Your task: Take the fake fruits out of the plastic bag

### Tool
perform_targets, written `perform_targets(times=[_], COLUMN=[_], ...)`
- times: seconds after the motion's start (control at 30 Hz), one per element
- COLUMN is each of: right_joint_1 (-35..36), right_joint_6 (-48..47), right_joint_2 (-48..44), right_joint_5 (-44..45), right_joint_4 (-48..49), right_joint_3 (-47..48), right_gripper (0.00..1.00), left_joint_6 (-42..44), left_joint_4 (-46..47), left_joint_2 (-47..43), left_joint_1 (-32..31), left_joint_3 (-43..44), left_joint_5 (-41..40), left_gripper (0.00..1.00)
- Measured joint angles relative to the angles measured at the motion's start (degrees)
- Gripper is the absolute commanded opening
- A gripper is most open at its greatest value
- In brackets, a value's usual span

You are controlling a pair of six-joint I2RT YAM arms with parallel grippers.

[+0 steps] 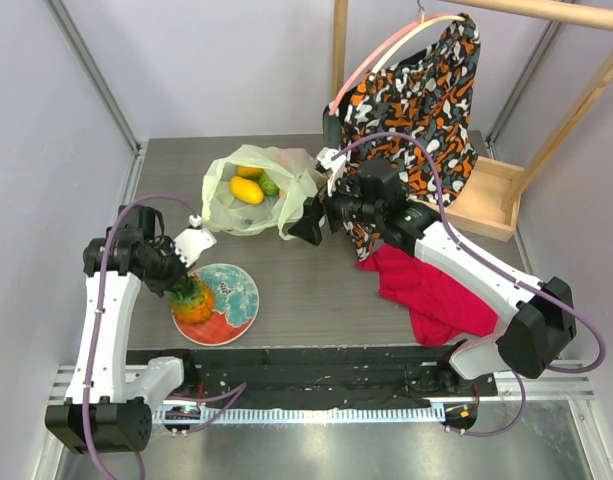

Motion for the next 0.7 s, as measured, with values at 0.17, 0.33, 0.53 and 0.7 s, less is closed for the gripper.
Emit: perform_targets(times=[0.17,0.33,0.53,0.7], right_joint_1=[0.0,0.0,0.0,0.0], right_joint_6=[-0.02,-0.98,-8.5,-13.51], right_joint_2=[0.07,0.79,7.8,15.21], right_joint_5=[0.0,1.68,6.23,8.55], right_joint_4=[0.09,-0.46,-4.48,-7.02], right_joint_3=[-0.11,-0.15,5.16,11.06], right_gripper=[0.97,0.88,0.73,0.67], left_joint_6=[0.17,0.94,0.26,-7.63], left_joint_4=[2.12,2.95,-0.2,-1.31], left_joint_2=[-0.74,-1.31,-0.9,2.01], left_joint_1=[-0.26,-0.31,-0.33,-0.31], left_joint_3=[-0.72,-1.44,0.66,14.58], left_joint_5=[-1.31,-3.15,-2.6,3.54], left_gripper=[0.0,0.48,0.9,0.89])
